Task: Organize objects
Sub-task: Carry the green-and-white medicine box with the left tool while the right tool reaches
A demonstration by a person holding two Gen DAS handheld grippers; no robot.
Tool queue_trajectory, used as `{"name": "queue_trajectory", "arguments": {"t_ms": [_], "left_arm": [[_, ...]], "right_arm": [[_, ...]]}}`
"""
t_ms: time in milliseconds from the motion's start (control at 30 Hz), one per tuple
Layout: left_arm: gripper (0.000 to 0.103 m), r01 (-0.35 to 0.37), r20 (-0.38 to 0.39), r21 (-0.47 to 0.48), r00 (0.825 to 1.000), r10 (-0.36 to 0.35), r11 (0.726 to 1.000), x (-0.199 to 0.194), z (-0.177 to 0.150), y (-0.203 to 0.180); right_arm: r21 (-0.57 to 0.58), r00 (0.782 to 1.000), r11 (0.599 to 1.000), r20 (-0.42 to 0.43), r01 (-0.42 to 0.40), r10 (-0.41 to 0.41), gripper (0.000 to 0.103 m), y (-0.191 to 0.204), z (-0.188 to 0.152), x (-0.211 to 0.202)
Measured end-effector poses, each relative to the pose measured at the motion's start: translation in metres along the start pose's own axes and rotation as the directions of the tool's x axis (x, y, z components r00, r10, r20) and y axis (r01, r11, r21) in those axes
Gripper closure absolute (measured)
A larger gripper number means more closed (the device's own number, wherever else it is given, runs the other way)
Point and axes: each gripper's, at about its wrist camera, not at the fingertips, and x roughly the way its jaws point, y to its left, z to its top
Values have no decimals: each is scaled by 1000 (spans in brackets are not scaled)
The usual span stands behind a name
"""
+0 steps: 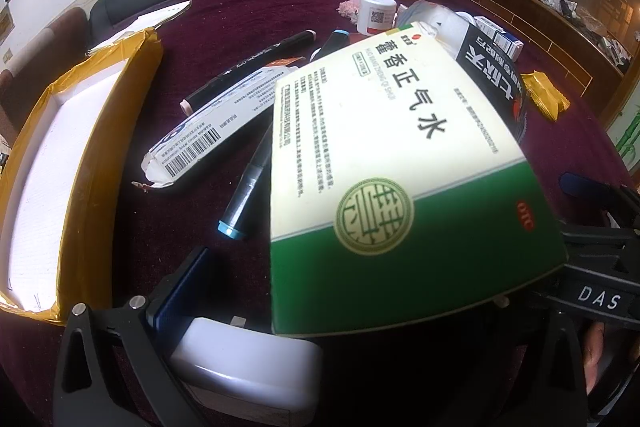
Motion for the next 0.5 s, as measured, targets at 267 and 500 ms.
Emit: {"name": "queue_trajectory", "arguments": {"t_ms": [267, 500], "left_arm": [[0, 129, 91, 57, 987, -133, 990, -38, -5, 15], [15, 235, 110, 100, 963, -245, 967, -71, -5, 45]], "right_arm": [[21, 999, 999, 11, -31, 30, 0, -5, 0, -2], [22, 999, 999, 13, -32, 32, 0, -4, 0, -2]]}}
